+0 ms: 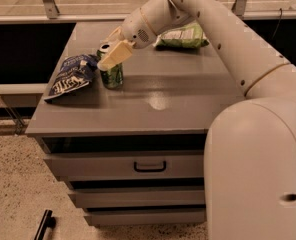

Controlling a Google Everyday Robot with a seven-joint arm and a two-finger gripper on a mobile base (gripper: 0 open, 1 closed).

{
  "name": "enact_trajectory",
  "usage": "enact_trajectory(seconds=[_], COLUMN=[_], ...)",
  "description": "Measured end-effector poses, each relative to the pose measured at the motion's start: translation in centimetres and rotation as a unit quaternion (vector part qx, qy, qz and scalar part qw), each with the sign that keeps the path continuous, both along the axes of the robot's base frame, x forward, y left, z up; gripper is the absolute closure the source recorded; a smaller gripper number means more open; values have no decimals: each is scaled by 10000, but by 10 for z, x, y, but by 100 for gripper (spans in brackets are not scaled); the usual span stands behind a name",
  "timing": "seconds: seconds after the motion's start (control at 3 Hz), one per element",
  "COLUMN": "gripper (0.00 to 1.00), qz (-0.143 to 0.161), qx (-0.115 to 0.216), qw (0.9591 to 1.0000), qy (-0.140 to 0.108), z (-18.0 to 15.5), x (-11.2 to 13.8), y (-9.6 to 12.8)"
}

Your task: Move green can near blue chip bag

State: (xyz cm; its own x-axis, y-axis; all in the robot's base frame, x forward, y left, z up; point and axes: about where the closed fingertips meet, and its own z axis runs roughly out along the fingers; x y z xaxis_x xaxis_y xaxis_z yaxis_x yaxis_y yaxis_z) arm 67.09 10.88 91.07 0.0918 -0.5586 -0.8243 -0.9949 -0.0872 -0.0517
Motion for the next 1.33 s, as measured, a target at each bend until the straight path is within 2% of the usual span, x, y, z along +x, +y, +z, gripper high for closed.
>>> enact_trajectory(seconds=[0.33, 1.33], gripper=[0, 0], qz=[-1, -321], qx=[-3, -181], qw=[10000, 9986], qy=[-1, -381], z=[0, 21], x=[0, 10], y=[0, -29])
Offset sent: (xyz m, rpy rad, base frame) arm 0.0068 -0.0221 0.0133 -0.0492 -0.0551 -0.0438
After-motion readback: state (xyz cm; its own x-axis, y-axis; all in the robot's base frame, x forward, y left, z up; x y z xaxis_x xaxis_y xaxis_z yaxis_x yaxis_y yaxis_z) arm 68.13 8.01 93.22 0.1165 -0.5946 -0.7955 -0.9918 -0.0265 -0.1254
